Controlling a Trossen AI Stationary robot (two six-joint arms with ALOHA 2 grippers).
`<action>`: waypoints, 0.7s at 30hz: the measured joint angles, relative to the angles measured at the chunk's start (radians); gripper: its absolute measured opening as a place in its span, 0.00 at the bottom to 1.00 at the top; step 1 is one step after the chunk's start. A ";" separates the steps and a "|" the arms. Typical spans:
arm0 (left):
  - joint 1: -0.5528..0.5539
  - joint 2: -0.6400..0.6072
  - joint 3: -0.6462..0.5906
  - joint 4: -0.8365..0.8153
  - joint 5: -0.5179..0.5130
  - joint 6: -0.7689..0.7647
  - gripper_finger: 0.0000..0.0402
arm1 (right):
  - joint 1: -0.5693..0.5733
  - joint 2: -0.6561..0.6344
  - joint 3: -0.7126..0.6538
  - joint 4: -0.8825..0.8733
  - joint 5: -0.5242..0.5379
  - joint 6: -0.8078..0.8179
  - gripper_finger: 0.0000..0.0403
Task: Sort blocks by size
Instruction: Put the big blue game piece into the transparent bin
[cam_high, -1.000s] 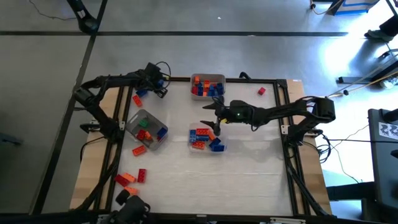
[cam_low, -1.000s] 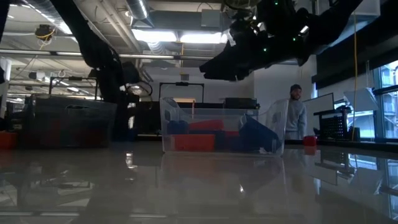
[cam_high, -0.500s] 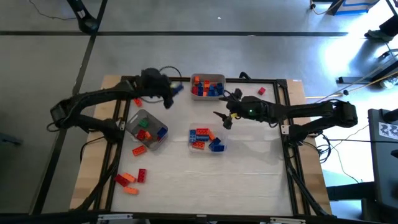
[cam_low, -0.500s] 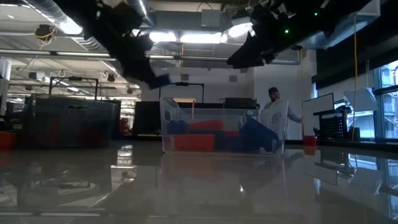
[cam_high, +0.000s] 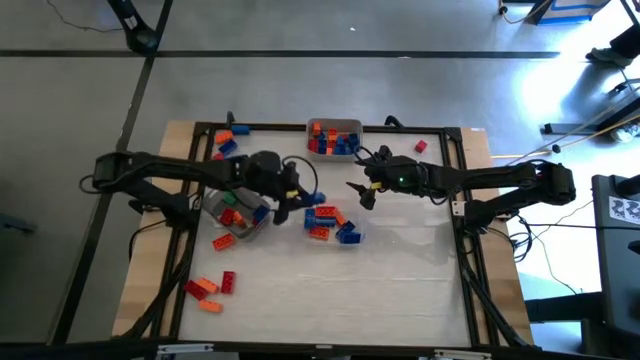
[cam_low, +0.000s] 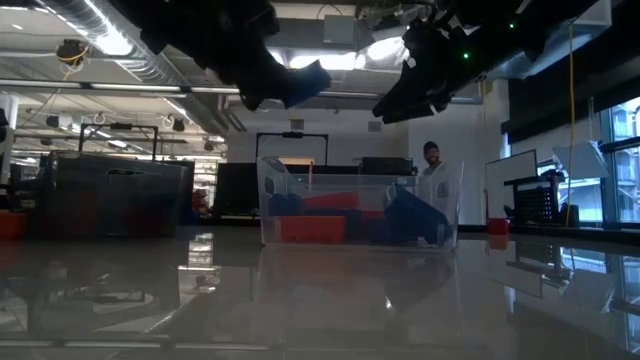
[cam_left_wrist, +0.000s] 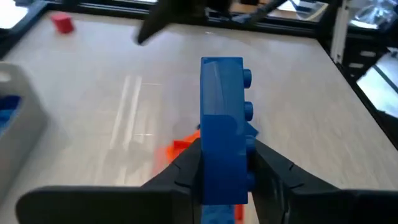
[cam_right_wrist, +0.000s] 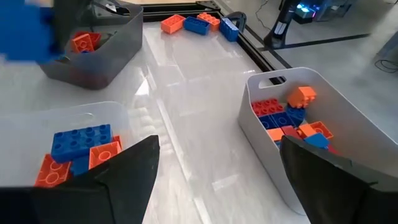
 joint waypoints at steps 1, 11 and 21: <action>-0.015 0.017 0.000 0.015 0.000 0.000 0.22 | 0.000 0.000 0.000 0.000 0.000 0.001 0.82; -0.062 0.108 0.000 0.083 -0.003 -0.004 0.33 | 0.000 0.000 0.000 -0.015 -0.011 0.032 0.82; -0.008 0.008 0.120 -0.257 -0.050 -0.007 0.50 | 0.000 0.017 -0.001 -0.016 -0.011 0.033 0.82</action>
